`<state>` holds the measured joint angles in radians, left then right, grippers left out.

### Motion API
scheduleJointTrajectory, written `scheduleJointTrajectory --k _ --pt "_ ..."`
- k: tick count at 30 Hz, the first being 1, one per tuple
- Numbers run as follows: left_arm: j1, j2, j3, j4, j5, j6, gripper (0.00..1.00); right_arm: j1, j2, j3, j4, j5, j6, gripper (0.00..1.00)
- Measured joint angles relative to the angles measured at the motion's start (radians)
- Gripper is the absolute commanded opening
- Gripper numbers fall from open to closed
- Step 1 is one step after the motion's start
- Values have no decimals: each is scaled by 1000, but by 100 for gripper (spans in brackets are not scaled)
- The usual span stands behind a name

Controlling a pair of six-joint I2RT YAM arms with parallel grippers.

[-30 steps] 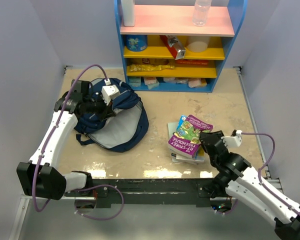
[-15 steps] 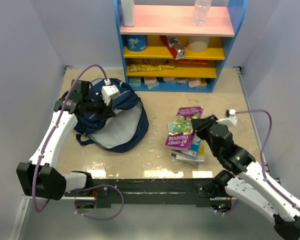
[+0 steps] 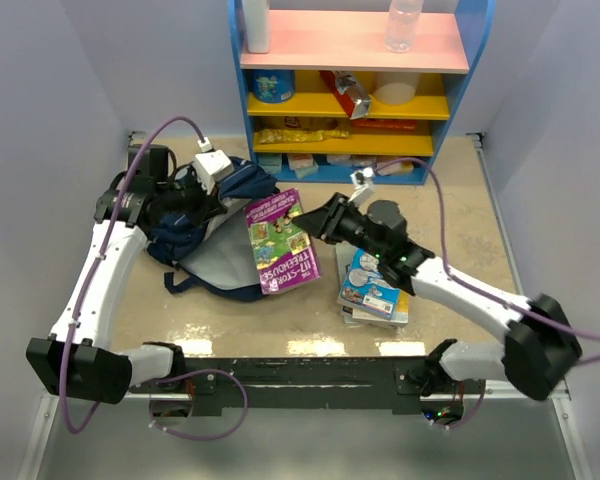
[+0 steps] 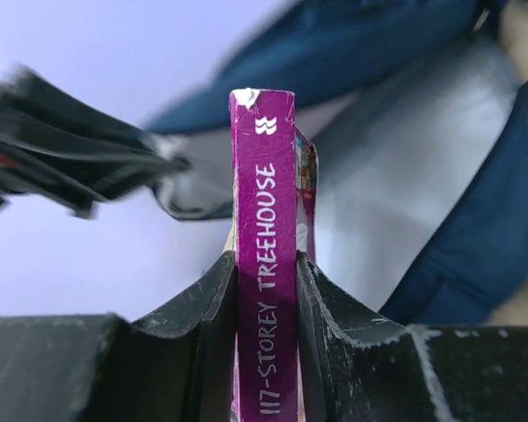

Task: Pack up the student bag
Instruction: Pick up the book from the center of the board, then place the book in the student bag.

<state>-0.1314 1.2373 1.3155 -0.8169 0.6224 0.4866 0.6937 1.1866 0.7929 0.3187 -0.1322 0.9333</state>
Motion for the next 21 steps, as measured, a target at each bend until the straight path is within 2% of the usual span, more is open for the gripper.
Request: scheduleJointTrajectory --k 5,11,21 --pt "0 -3 18 -4 -7 -13 0 14 267 0 202 -127 82 0" --pt "0 -9 18 -24 -8 -14 0 51 444 34 343 -187 143 0" --pt "7 -14 19 -36 -23 5 0 74 865 391 488 -415 263 0"
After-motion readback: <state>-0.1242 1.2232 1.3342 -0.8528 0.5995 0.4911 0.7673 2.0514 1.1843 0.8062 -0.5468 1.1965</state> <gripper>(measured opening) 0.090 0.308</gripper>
